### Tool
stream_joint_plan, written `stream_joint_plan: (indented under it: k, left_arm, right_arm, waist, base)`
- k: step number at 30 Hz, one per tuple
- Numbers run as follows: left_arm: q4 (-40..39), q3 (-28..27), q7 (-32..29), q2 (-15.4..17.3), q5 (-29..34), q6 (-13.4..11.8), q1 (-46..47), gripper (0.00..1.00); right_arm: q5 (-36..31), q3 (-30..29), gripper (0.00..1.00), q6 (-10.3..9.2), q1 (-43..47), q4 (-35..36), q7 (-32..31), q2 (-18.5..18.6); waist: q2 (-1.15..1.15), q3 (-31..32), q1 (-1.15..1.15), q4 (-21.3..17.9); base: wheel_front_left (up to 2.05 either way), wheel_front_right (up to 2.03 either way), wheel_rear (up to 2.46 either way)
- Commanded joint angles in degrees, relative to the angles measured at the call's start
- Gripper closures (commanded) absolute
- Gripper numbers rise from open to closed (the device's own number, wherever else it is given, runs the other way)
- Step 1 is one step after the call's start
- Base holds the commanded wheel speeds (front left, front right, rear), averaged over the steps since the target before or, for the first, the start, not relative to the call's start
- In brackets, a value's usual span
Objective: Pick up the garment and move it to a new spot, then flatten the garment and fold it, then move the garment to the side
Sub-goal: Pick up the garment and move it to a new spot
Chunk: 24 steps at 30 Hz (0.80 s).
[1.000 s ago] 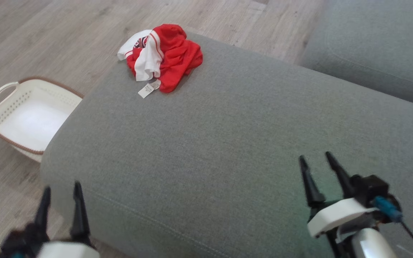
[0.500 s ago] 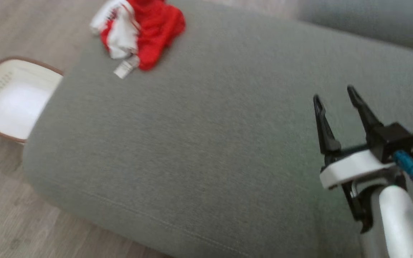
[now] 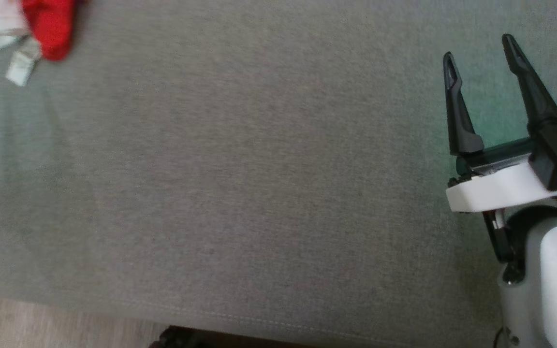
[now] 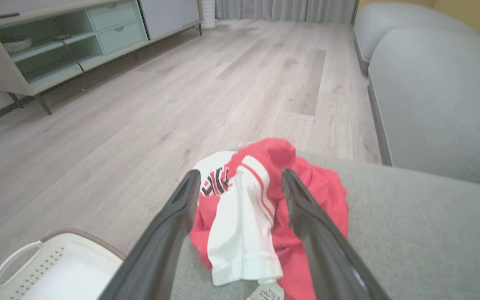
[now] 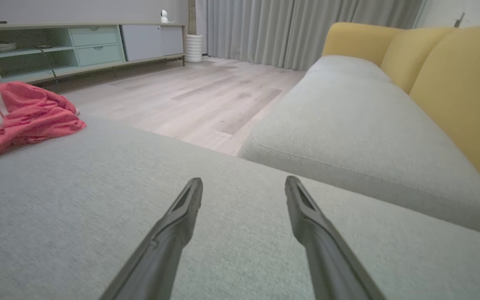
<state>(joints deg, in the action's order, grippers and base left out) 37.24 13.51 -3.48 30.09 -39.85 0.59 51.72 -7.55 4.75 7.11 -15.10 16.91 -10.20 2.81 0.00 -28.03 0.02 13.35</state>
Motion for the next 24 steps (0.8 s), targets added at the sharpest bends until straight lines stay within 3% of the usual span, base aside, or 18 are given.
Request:
stream_joint_plan:
  k: [1,10,11,12,13,18,24]
  left_arm:
    - [0.3,-1.6,-0.2,3.6,0.1,0.1,2.6,0.0]
    - [14.7,-0.4,1.5,2.1,0.2,2.1,6.3,0.0]
    - [15.8,-0.4,2.1,2.0,0.1,2.4,6.8,0.11]
    - [16.7,-0.4,2.8,1.8,0.0,2.7,7.3,0.42]
    - [18.1,-0.3,4.6,1.4,0.2,3.2,8.4,1.0]
    - [20.9,0.9,9.4,2.2,2.1,4.1,11.0,1.0]
    - [21.6,3.6,12.4,5.8,5.4,5.3,15.4,1.0]
  right_arm:
    - [0.2,1.3,0.0,0.37,-0.6,2.5,-0.5,0.1]
    - [0.0,-0.2,0.0,0.37,-0.4,4.4,-0.2,0.1]
    - [0.0,-0.3,0.0,0.37,-0.4,4.5,-0.2,0.1]
    - [-0.1,-0.4,0.0,0.37,-0.4,4.5,-0.1,0.1]
    - [-0.1,-0.7,0.0,0.37,-0.6,4.5,0.0,0.1]
    - [1.0,-0.8,0.0,0.37,-0.5,2.8,1.0,0.1]
    - [3.9,-0.7,0.0,0.37,-0.2,-1.7,4.0,0.1]
  waist:
    - [0.0,-4.7,-0.02,-3.5]
    - [0.0,-8.0,-0.02,-5.0]
    - [0.0,-8.2,-0.02,-5.1]
    - [0.0,-8.3,-0.02,-5.0]
    - [0.0,-8.3,-0.02,-4.9]
    - [0.0,-6.2,-0.02,-4.6]
    - [0.0,-0.2,-0.02,-5.7]
  base:
    - [0.0,0.0,0.0]
    - [0.0,0.0,0.0]
    - [0.0,0.0,0.0]
    - [0.0,0.0,0.0]
    - [0.0,0.0,0.0]
    - [0.0,0.0,0.0]
    - [0.0,0.0,0.0]
